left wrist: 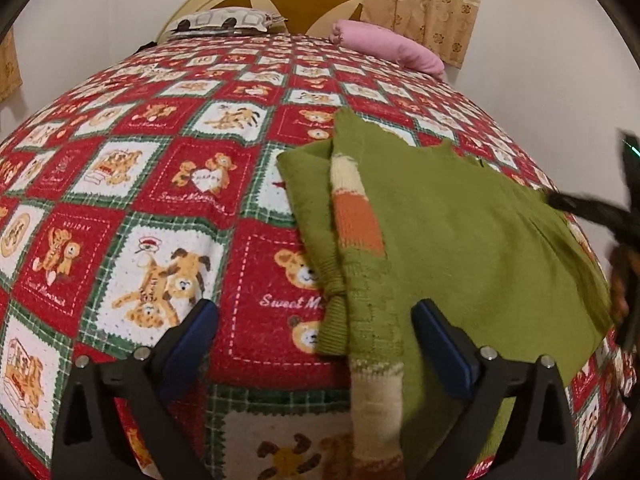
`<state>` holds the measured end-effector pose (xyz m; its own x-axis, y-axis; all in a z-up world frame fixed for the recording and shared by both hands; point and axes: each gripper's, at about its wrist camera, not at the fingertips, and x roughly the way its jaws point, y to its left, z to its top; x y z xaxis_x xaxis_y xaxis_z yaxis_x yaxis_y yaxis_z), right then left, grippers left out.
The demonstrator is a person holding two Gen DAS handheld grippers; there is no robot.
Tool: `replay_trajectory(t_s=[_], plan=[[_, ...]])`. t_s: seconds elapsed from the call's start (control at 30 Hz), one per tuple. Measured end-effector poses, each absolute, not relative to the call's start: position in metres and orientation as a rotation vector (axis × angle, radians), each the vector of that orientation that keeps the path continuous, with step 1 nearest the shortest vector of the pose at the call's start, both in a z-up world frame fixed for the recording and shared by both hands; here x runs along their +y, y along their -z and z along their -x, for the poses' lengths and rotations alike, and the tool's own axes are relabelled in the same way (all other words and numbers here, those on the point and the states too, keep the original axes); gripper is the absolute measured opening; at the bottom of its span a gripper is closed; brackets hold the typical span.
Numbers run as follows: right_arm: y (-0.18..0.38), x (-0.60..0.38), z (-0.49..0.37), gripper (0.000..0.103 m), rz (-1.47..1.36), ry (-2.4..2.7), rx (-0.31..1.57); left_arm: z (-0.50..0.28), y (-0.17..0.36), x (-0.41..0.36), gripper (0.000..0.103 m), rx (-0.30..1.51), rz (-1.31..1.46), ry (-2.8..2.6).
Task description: Fold small clothes
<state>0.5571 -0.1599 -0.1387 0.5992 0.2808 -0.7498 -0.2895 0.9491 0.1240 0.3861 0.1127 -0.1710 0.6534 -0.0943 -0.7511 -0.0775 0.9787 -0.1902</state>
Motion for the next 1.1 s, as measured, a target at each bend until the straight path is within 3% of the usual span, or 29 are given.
replay_trajectory(t_s=[0.17,0.4,0.67,1.1], plan=[[0.127,-0.211,-0.471,0.046,0.039,-0.326,0.795,-0.385,0.171,0.112,0.102,0.86,0.209,0.006],[0.177,-0.267,-0.444,0.049,-0.023,-0.289,0.926,-0.387,0.172,0.107,0.103,0.871,0.165,-0.02],[0.137,-0.232,-0.437,0.049,-0.012,-0.31,0.837,-0.388,0.173,0.106,0.103,0.875,0.141,-0.037],[0.18,-0.208,-0.422,0.055,0.041,-0.276,0.886,-0.389,0.175,0.108,0.103,0.885,0.176,-0.019]])
